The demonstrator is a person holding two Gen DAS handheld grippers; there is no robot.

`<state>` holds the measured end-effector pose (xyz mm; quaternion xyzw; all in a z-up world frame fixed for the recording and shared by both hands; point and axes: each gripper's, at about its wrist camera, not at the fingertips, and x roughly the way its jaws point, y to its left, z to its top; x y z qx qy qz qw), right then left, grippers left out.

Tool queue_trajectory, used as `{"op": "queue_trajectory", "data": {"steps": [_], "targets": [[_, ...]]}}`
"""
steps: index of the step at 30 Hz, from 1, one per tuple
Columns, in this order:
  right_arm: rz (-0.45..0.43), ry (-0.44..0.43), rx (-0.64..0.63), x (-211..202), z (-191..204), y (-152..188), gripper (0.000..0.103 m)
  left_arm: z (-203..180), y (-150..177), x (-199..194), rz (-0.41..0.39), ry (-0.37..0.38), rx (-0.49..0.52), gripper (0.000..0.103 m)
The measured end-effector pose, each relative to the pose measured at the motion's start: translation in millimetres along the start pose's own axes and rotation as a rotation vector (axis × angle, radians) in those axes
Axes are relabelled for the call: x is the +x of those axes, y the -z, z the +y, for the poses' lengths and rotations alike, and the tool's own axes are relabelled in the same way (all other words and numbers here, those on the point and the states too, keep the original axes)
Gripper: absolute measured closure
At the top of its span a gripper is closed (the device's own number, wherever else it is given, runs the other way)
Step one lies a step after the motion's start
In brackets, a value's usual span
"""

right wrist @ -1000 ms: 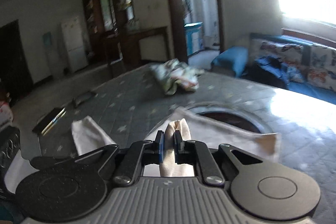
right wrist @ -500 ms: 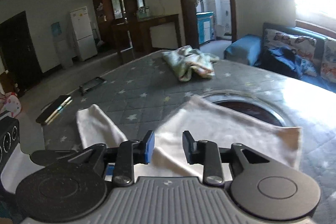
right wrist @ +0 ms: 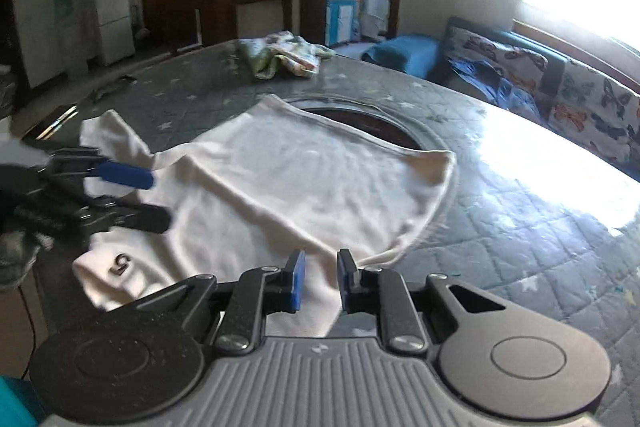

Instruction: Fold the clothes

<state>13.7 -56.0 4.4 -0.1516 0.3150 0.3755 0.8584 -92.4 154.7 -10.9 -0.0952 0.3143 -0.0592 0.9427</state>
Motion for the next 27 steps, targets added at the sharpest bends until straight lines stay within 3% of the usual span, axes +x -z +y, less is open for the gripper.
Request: {"op": "queue_trajectory", "data": {"steps": [7, 11, 18, 22, 27], "targets": [[0.030, 0.032, -0.023, 24, 2, 20, 0.088, 6, 5, 12, 0.042, -0.031, -0.008, 0.027], [0.031, 0.058, -0.011, 17, -2, 17, 0.088, 9, 2, 10, 0.035, -0.025, -0.009, 0.027], [0.000, 0.026, 0.020, 31, -3, 5, 0.087, 9, -15, 22, -0.004, -0.022, -0.034, 0.027], [0.013, 0.024, 0.031, 40, -3, 7, 0.087, 21, -17, 33, 0.018, -0.058, -0.070, 0.028], [-0.005, -0.005, 0.023, 33, 3, 5, 0.078, 32, -13, 23, -0.003, -0.065, -0.098, 0.029]]}}
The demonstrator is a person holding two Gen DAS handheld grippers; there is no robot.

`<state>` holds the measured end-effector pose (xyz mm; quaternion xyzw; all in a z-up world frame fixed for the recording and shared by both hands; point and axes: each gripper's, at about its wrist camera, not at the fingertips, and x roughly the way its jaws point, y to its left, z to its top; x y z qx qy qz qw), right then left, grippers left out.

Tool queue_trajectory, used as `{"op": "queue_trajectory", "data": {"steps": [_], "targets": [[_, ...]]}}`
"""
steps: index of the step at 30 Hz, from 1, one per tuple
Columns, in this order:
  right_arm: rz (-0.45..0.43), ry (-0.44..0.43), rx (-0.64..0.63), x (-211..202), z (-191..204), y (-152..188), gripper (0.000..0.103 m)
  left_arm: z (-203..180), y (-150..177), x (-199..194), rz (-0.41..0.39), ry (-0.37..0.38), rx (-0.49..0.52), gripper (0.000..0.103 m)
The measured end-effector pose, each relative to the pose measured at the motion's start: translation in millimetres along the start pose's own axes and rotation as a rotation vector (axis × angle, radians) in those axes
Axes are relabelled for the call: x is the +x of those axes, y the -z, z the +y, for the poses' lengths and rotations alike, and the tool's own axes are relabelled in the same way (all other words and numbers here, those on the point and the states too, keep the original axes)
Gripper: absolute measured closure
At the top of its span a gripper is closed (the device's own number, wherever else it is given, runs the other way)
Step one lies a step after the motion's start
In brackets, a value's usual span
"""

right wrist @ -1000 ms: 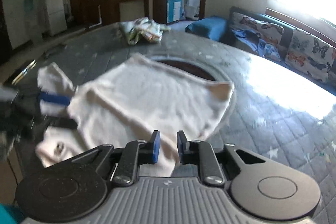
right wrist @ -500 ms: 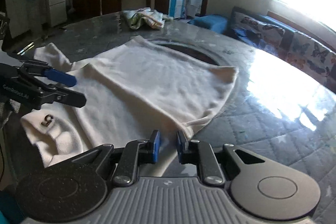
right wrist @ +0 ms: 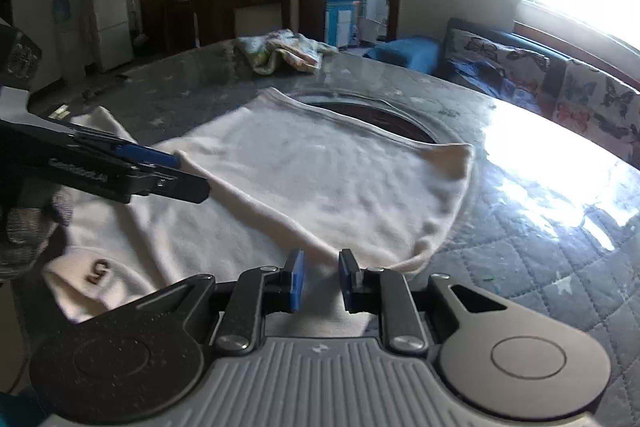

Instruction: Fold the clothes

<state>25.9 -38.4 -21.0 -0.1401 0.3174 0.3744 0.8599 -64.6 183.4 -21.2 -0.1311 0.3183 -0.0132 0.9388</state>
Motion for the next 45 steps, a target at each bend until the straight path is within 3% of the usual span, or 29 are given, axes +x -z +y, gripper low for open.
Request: {"op": "queue_trajectory", "data": {"steps": [6, 10, 15, 20, 23, 28, 32, 33, 37, 45], "targets": [[0.009, -0.008, 0.009, 4, 4, 2, 0.067, 27, 2, -34, -0.072, -0.112, -0.051, 0.027], [-0.006, -0.024, -0.003, 0, 10, -1, 0.061, 63, 2, -58, -0.131, -0.294, -0.133, 0.027], [-0.005, -0.038, 0.007, 1, 15, -1, 0.060, 115, 3, -79, -0.173, -0.550, -0.256, 0.029], [-0.002, -0.045, 0.019, 0, 17, 0, 0.060, 155, 10, -86, -0.162, -0.662, -0.363, 0.029], [-0.002, -0.047, 0.018, 0, 19, 0, 0.058, 174, 13, -87, -0.147, -0.652, -0.409, 0.038], [-0.007, -0.048, 0.013, -2, 22, -2, 0.055, 180, 12, -83, -0.149, -0.639, -0.392, 0.046], [-0.011, -0.046, 0.013, -4, 24, -2, 0.055, 182, 12, -81, -0.151, -0.614, -0.384, 0.085], [-0.012, -0.045, 0.014, -4, 24, -2, 0.055, 183, 13, -82, -0.159, -0.602, -0.400, 0.090], [-0.023, -0.040, 0.021, -9, 23, -2, 0.055, 175, 10, -92, -0.211, -0.528, -0.458, 0.094], [-0.055, -0.037, 0.040, -21, 20, 0, 0.055, 98, -26, -106, -0.288, -0.283, -0.346, 0.094]]}}
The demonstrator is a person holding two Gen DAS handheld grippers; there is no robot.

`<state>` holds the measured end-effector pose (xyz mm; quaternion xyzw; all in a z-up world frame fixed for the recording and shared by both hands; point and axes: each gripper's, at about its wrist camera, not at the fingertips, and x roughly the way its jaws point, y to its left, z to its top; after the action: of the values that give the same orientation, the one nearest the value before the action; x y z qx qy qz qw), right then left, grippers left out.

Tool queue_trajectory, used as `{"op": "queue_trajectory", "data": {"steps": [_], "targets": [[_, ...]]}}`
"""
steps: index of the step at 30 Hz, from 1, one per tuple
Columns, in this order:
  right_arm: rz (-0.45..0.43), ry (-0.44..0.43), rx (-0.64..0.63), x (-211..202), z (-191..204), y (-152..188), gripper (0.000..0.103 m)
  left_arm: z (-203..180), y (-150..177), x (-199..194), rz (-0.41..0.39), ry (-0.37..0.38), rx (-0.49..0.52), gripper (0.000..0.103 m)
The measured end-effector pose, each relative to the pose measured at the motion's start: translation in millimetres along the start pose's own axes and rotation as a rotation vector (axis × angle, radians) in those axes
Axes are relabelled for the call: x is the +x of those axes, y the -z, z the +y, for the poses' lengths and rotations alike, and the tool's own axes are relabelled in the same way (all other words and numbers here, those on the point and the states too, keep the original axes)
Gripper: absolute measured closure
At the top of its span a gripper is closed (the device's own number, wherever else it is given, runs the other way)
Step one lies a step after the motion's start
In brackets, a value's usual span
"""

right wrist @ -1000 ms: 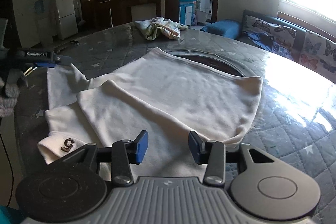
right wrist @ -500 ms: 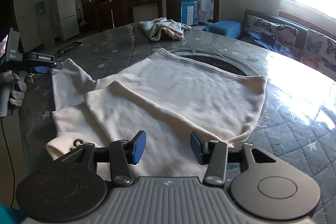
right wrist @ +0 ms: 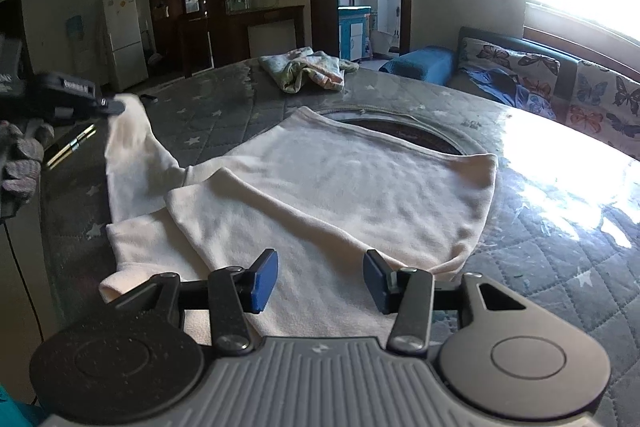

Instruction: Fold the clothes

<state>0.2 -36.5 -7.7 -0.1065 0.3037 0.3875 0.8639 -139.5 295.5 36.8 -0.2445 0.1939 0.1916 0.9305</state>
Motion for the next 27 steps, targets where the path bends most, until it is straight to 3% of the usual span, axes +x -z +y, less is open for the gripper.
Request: {"op": "queue_trajectory", "data": {"steps": [7, 12, 19, 25, 27], "targets": [[-0.030, 0.012, 0.033, -14, -9, 6, 0.055, -94, 12, -4, 0.069, 0.287, 0.086, 0.094], [-0.047, 0.028, 0.061, -24, -19, 11, 0.055, -142, 36, 5, 0.145, 0.415, 0.150, 0.094], [-0.048, 0.056, 0.102, -32, -33, 19, 0.055, -175, 81, 22, 0.276, 0.490, 0.213, 0.094], [-0.047, 0.083, 0.124, -36, -43, 23, 0.055, -174, 110, 30, 0.383, 0.525, 0.231, 0.093], [-0.051, 0.091, 0.132, -37, -45, 22, 0.055, -174, 116, 33, 0.404, 0.527, 0.247, 0.089]]}}
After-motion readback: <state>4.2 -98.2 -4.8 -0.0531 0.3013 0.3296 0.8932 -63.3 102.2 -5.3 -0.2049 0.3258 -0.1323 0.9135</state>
